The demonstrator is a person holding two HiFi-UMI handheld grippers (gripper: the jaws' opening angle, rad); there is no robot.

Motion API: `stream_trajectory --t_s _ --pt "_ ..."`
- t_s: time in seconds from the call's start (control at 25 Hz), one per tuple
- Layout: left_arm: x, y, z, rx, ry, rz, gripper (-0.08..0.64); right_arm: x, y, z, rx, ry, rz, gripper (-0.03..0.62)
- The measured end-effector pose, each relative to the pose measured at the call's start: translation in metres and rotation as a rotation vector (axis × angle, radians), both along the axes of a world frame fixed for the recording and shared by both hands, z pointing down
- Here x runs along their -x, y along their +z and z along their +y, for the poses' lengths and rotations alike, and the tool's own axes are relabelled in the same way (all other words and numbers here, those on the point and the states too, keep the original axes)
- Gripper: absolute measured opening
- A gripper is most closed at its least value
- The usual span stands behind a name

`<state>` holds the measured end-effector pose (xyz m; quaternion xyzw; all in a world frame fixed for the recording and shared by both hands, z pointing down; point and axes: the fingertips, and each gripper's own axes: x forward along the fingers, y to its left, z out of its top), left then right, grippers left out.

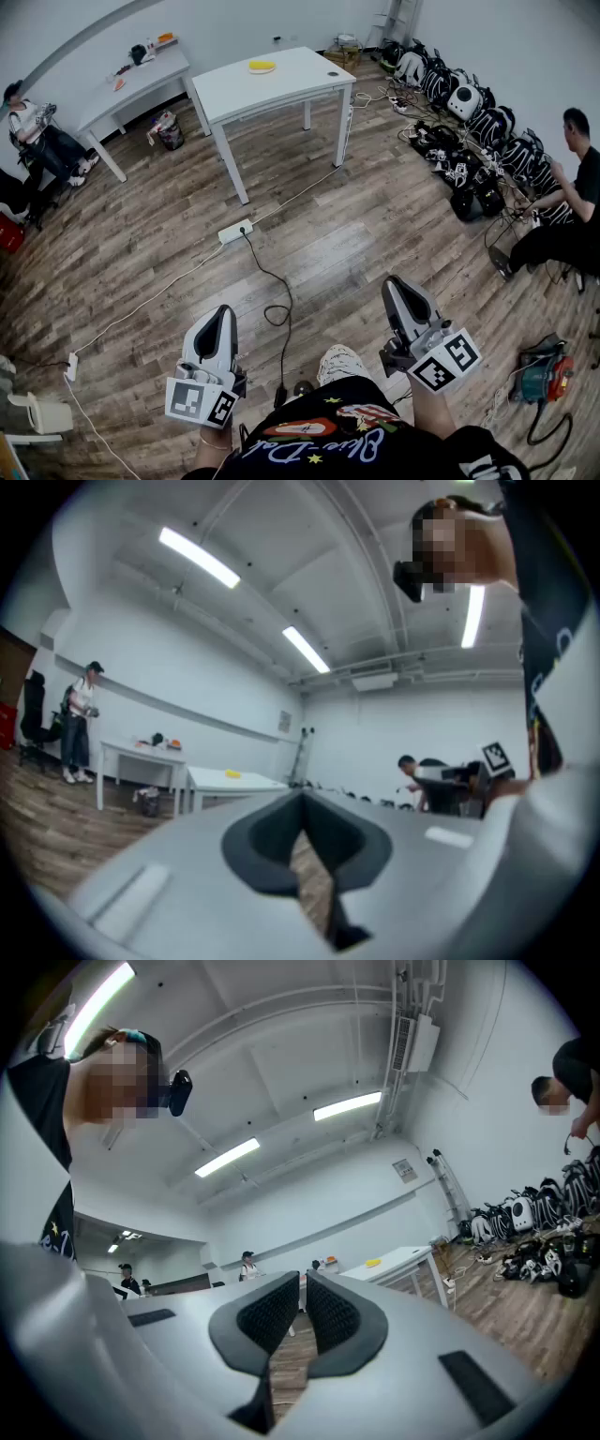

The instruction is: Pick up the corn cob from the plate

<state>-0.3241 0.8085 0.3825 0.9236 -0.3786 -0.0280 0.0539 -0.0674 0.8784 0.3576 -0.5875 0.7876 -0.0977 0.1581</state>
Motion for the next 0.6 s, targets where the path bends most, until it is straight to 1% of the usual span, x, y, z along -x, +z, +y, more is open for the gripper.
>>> stream_trajectory --t_s 0.12,0.2,0.28,0.4,0.48,0.6 --pt "-0.007 0.005 -0.033 0.013 -0.034 0.011 -0.005 -0.015 0.009 -0.036 0.038 -0.009 -0.005 0.015" --pt "-0.017 0.008 -0.061 0.011 -0.043 0.003 -0.005 -0.026 0.012 -0.065 0.033 -0.020 -0.004 0.017" --pt "-0.031 0.008 -0.093 -0.008 -0.048 -0.009 -0.005 -0.040 0.009 -0.102 -0.001 -0.038 -0.008 0.017" --pt "-0.052 0.004 -0.149 -0.019 -0.083 -0.007 -0.004 -0.062 -0.001 -0.168 -0.051 -0.085 -0.005 0.016" --pt "-0.070 -0.001 -0.186 -0.023 -0.104 -0.011 -0.005 -0.078 -0.013 -0.210 -0.084 -0.116 0.025 0.017" --pt "-0.105 -0.018 -0.243 -0.053 -0.120 -0.028 -0.004 -0.104 -0.033 -0.267 -0.137 -0.162 0.074 0.017"
